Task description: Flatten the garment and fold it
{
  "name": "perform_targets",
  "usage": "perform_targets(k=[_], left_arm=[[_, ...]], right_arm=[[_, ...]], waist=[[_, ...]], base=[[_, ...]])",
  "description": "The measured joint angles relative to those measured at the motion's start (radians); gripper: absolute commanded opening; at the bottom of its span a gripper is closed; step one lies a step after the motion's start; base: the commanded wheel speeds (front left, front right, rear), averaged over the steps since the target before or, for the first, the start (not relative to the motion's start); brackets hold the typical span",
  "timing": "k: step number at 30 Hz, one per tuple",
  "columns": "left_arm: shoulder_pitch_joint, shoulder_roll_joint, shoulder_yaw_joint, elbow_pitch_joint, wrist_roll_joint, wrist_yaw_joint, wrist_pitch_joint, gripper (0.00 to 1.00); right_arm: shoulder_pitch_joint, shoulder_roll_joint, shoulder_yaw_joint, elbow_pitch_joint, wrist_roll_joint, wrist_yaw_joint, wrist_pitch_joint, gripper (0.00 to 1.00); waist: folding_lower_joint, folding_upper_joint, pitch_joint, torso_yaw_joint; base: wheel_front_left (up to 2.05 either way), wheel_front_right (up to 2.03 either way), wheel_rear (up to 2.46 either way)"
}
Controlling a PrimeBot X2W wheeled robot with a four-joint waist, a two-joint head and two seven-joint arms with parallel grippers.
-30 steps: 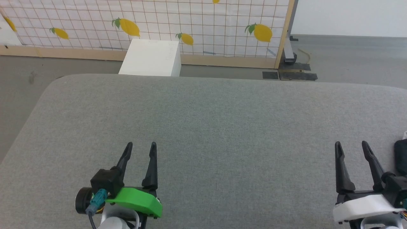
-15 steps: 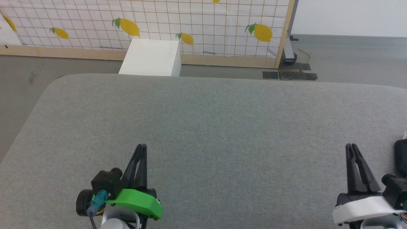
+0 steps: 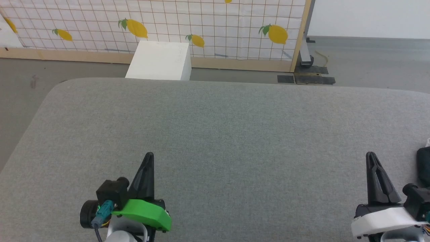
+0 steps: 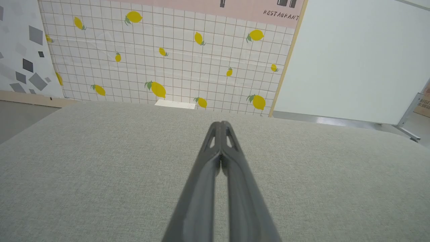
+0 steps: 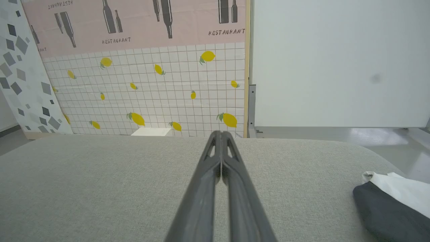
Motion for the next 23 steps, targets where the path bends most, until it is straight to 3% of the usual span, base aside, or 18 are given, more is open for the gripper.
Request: perform_targets(k=[23], left_arm=[[0.0, 0.0, 0.021, -0.032, 0.031, 0.005, 0.049, 0.0]], right_arm=[[-0.002, 0.0, 0.025, 0.0, -0.015, 0.0, 0.039, 0.0]], waist=[[0.0, 0.0, 0.004, -0.008]], base=[[0.0, 0.0, 0.0]])
